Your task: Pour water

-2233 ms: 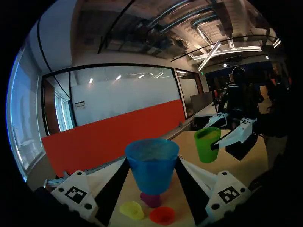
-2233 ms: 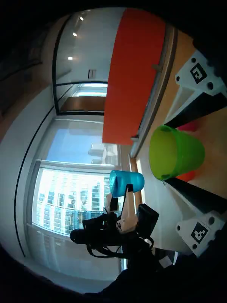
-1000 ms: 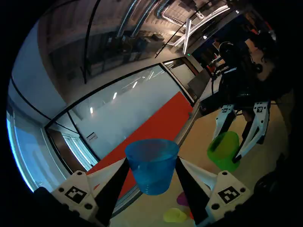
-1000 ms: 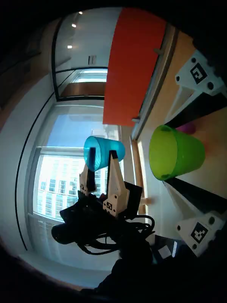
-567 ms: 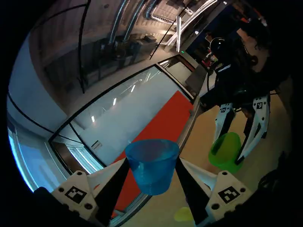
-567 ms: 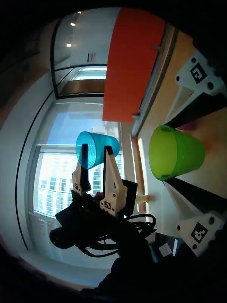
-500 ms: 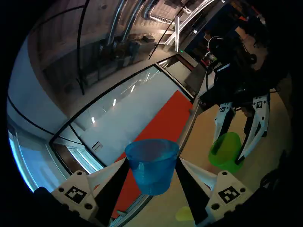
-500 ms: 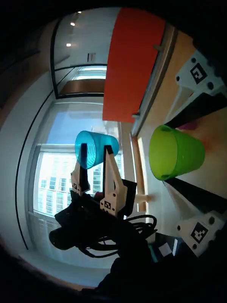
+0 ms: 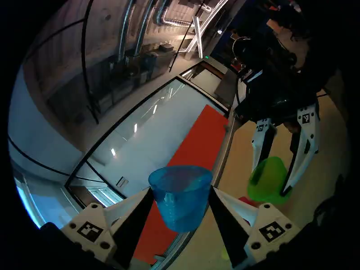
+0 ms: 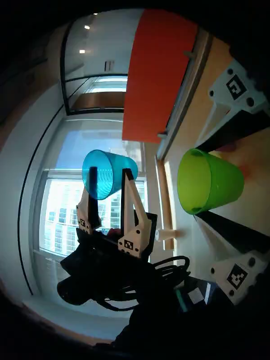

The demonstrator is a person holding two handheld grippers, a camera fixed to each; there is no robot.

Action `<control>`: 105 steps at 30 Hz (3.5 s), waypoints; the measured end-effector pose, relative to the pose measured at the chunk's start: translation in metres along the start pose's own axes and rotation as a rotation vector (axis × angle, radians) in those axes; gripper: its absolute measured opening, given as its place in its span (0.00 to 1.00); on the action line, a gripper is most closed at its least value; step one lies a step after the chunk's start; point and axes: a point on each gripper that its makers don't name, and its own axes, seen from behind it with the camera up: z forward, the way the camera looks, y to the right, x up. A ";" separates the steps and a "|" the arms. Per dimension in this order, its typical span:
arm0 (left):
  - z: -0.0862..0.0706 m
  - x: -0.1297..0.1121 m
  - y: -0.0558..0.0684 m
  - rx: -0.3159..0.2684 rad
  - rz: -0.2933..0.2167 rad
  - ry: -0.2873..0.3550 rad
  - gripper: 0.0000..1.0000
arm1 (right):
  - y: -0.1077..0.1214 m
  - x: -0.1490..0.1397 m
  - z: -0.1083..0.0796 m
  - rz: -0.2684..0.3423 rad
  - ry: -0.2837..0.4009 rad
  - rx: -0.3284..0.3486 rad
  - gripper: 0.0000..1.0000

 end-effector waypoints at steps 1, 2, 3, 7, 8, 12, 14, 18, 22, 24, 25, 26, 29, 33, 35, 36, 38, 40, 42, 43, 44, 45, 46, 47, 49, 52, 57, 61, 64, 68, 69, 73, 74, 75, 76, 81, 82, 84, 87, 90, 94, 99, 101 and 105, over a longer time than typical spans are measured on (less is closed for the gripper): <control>0.000 0.001 0.000 -0.001 0.005 0.000 0.83 | 0.000 0.000 0.000 0.001 0.000 0.001 0.91; 0.000 0.001 0.000 -0.002 0.012 0.001 0.83 | -0.001 0.000 0.000 0.002 0.001 0.002 0.91; 0.001 0.002 0.000 -0.002 0.017 0.002 0.84 | -0.001 -0.001 0.001 0.003 0.001 0.003 0.91; 0.002 0.005 -0.002 -0.001 0.040 0.007 0.83 | -0.001 -0.001 0.001 0.002 0.002 0.005 0.91; 0.002 0.007 -0.003 0.001 0.047 0.008 0.83 | -0.001 -0.001 0.002 0.002 0.002 0.005 0.91; 0.002 0.010 -0.005 0.005 0.075 0.011 0.83 | -0.002 0.000 0.002 0.002 0.003 0.006 0.91; 0.002 0.012 -0.005 0.007 0.088 0.013 0.83 | -0.002 0.000 0.003 0.002 0.005 0.007 0.91; 0.001 0.014 -0.006 0.009 0.108 0.014 0.83 | -0.001 0.000 0.003 0.000 0.005 0.007 0.91; 0.001 0.016 -0.007 0.013 0.124 0.014 0.83 | -0.001 0.000 0.003 -0.002 0.007 0.007 0.91; 0.001 0.017 -0.008 0.016 0.132 0.014 0.83 | -0.001 0.001 0.003 -0.002 0.008 0.008 0.91; 0.001 0.017 -0.008 0.017 0.137 0.014 0.83 | -0.001 0.001 0.003 -0.003 0.007 0.008 0.91; 0.001 0.017 -0.008 0.018 0.142 0.014 0.83 | -0.001 0.001 0.003 -0.003 0.007 0.008 0.91; 0.001 0.018 -0.008 0.019 0.155 0.016 0.83 | -0.001 0.001 0.003 -0.006 0.007 0.008 0.91; 0.001 0.019 -0.008 0.020 0.166 0.017 0.83 | -0.001 0.001 0.004 -0.008 0.007 0.008 0.91; 0.001 0.019 -0.007 0.020 0.172 0.018 0.83 | -0.001 0.002 0.003 -0.009 0.007 0.008 0.90; 0.001 0.020 -0.008 0.020 0.176 0.018 0.83 | -0.001 0.002 0.003 -0.010 0.007 0.008 0.90; 0.001 0.020 -0.009 0.022 0.186 0.019 0.83 | -0.001 0.002 0.003 -0.013 0.007 0.007 0.90; 0.001 0.021 -0.009 0.024 0.195 0.020 0.83 | -0.001 0.002 0.003 -0.014 0.007 0.006 0.90; 0.001 0.022 -0.008 0.025 0.204 0.021 0.83 | -0.001 0.002 0.003 -0.015 0.007 0.006 0.90; 0.000 0.022 -0.008 0.026 0.207 0.022 0.84 | -0.001 0.002 0.002 -0.015 0.008 0.006 0.90; 0.000 0.023 -0.008 0.027 0.210 0.023 0.84 | -0.001 0.002 0.002 -0.016 0.008 0.005 0.90; 0.000 0.024 -0.008 0.028 0.214 0.023 0.83 | 0.000 0.002 0.002 -0.016 0.008 0.005 0.90; 0.000 0.024 -0.009 0.028 0.217 0.024 0.83 | 0.000 0.002 0.002 -0.016 0.008 0.005 0.90; -0.001 0.025 -0.009 0.029 0.221 0.024 0.83 | 0.000 0.002 0.002 -0.016 0.009 0.004 0.90; -0.001 0.026 -0.010 0.030 0.230 0.025 0.83 | 0.000 0.002 0.002 -0.017 0.008 0.004 0.90; -0.002 0.028 -0.010 0.033 0.244 0.026 0.83 | 0.001 0.002 0.002 -0.017 0.008 0.003 0.90; -0.003 0.030 -0.010 0.035 0.265 0.027 0.83 | 0.002 0.003 0.002 -0.020 0.009 0.001 0.90; -0.003 0.032 -0.010 0.037 0.281 0.031 0.83 | 0.002 0.004 0.001 -0.021 0.011 -0.001 0.90; -0.003 0.035 -0.011 0.039 0.293 0.034 0.83 | 0.003 0.005 0.001 -0.020 0.012 -0.002 0.90; -0.002 0.037 -0.012 0.040 0.312 0.036 0.83 | 0.003 0.005 0.000 -0.022 0.013 -0.003 0.90; -0.002 0.038 -0.013 0.041 0.317 0.036 0.83 | 0.003 0.005 0.000 -0.022 0.013 -0.003 0.90; -0.003 0.040 -0.016 0.043 0.337 0.036 0.83 | 0.003 0.005 -0.001 -0.024 0.014 -0.003 0.90; -0.003 0.040 -0.016 0.044 0.342 0.035 0.83 | 0.003 0.005 -0.001 -0.024 0.014 -0.003 0.90; -0.003 0.040 -0.017 0.045 0.346 0.035 0.83 | 0.003 0.005 -0.001 -0.025 0.014 -0.004 0.90; -0.003 0.041 -0.017 0.045 0.351 0.035 0.83 | 0.003 0.005 -0.001 -0.025 0.014 -0.004 0.90; -0.003 0.042 -0.018 0.047 0.375 0.036 0.83 | 0.003 0.006 -0.002 -0.026 0.015 -0.005 0.90; -0.002 0.042 -0.018 0.048 0.379 0.037 0.83 | 0.003 0.006 -0.002 -0.026 0.016 -0.005 0.90; -0.002 0.043 -0.018 0.050 0.388 0.037 0.83 | 0.003 0.006 -0.002 -0.027 0.016 -0.005 0.90; -0.002 0.044 -0.017 0.052 0.403 0.038 0.84 | 0.003 0.007 -0.002 -0.028 0.018 -0.005 0.90; -0.002 0.045 -0.015 0.050 0.418 0.038 0.83 | 0.003 0.008 -0.002 -0.028 0.020 -0.004 0.90; -0.002 0.046 -0.014 0.052 0.437 0.039 0.83 | 0.003 0.008 -0.003 -0.029 0.021 -0.005 0.90; -0.001 0.046 -0.014 0.055 0.462 0.041 0.83 | 0.003 0.008 -0.004 -0.029 0.022 -0.007 0.90; 0.001 0.047 -0.014 0.055 0.472 0.043 0.83 | 0.004 0.008 -0.004 -0.029 0.022 -0.007 0.90; 0.003 0.049 -0.015 0.059 0.495 0.045 0.83 | 0.004 0.008 -0.005 -0.029 0.023 -0.008 0.90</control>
